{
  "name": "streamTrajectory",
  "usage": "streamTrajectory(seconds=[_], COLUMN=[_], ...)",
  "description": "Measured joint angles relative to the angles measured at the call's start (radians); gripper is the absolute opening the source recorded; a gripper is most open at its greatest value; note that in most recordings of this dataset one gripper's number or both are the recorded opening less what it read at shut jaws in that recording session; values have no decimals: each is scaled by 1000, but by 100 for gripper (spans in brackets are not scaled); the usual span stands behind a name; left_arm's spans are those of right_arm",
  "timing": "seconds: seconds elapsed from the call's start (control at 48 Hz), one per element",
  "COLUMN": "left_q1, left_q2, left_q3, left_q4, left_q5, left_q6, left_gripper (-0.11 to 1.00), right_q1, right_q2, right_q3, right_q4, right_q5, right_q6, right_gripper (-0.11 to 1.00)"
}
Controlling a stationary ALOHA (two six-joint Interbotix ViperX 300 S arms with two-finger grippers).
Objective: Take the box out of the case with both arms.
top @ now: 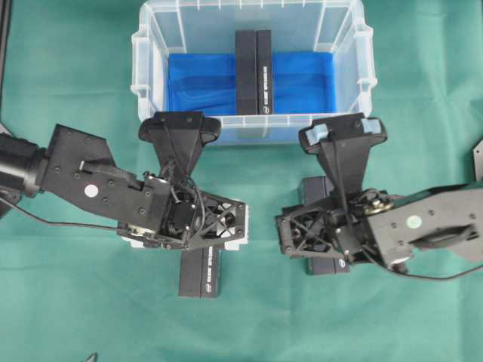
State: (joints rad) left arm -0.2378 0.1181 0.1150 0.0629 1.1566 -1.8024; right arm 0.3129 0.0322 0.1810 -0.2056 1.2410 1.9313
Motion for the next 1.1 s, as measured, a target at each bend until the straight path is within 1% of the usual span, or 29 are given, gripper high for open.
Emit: streamTrajectory(seconds=[0.229, 0.459, 0.625, 0.834, 0.876, 0.938, 1.105], left_q1=[8, 26, 28, 28, 28, 29, 29], left_q2=[-5, -29, -31, -31, -31, -31, -31], left_q3=[-132, -281, -390, -463, -468, -472, -471], left_q4=[3, 29, 48, 86, 89, 94, 95], left_q5=[158, 351, 471, 518, 520, 520, 520], left_q6=[25, 37, 55, 63, 57, 64, 71], left_gripper=[85, 85, 85, 85, 84, 84, 84], right_q1=[-17, -37, -43, -54, -54, -54, -54], right_q2=[-58, -103, -106, -107, -107, -107, -107], right_q3=[-64, -169, -255, -333, -345, -354, -356], right_q4=[0, -5, -15, -31, -32, -34, -34], right_q5=[120, 265, 336, 397, 416, 433, 443], right_q6=[-51, -130, -173, -198, -201, -204, -202], right_gripper=[92, 92, 92, 92, 92, 92, 92])
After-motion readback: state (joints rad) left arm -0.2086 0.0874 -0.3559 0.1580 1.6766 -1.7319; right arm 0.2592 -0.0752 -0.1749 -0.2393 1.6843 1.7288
